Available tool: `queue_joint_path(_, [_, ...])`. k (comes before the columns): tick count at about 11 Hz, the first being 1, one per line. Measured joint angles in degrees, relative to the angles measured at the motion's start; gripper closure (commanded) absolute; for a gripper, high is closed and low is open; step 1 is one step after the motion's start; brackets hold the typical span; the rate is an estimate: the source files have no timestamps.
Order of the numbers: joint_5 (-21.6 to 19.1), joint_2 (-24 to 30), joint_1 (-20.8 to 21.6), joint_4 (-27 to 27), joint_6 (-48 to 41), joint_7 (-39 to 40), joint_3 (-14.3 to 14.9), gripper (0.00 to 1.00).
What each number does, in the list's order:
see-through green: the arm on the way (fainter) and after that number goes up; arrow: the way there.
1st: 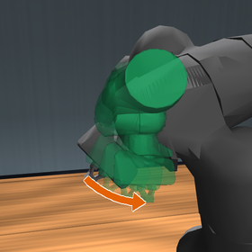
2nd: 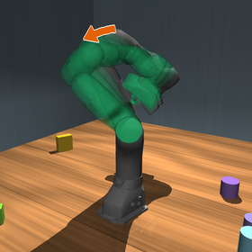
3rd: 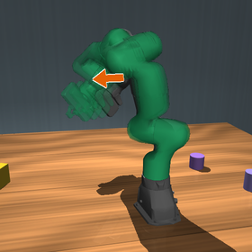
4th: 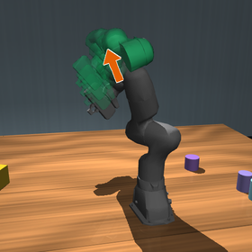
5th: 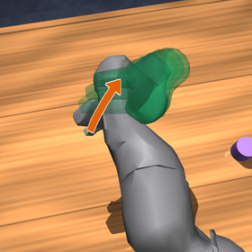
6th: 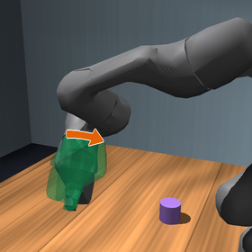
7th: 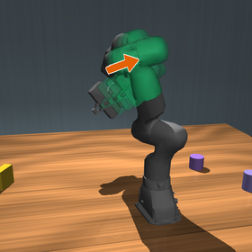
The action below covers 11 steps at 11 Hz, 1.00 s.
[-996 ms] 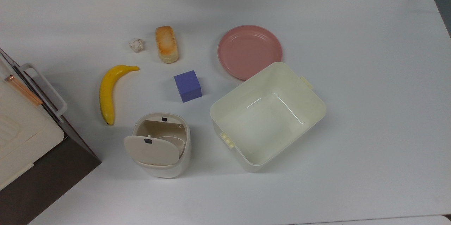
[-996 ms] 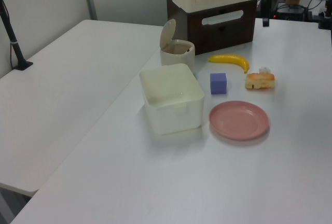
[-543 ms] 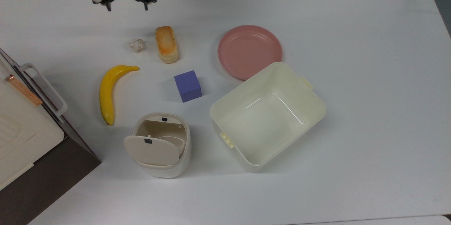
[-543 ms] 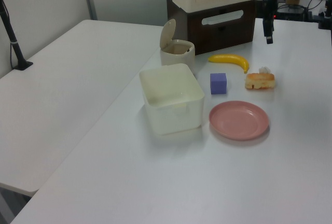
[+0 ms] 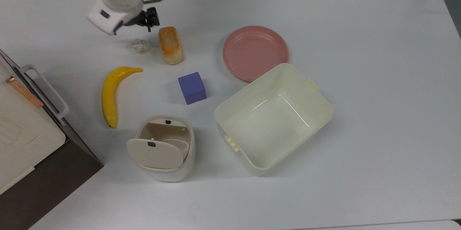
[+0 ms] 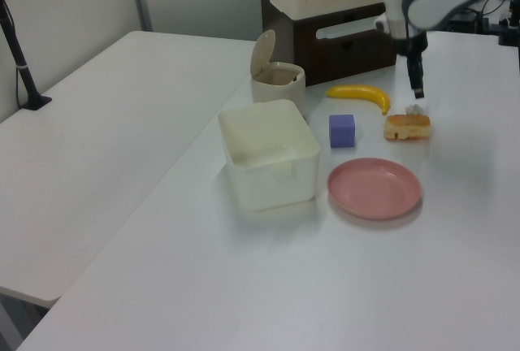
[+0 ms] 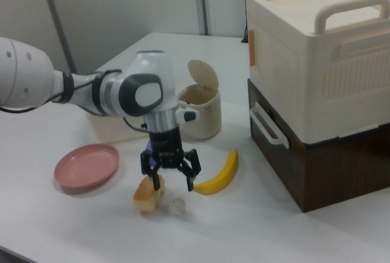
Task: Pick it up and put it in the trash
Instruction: 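Move the gripper over the white paper ball beside the bread roll, then lower the gripper and close it on the white paper ball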
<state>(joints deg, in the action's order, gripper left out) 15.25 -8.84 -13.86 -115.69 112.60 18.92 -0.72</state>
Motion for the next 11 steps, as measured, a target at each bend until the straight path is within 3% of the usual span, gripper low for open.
queue_joint_path(4, [2.6,-3.0,1.7,-1.1,2.1,-0.3,0.0,0.00])
queue_joint_path(11, [4.7,-4.2,-0.4,-1.2,3.8,-0.2,0.1,0.03])
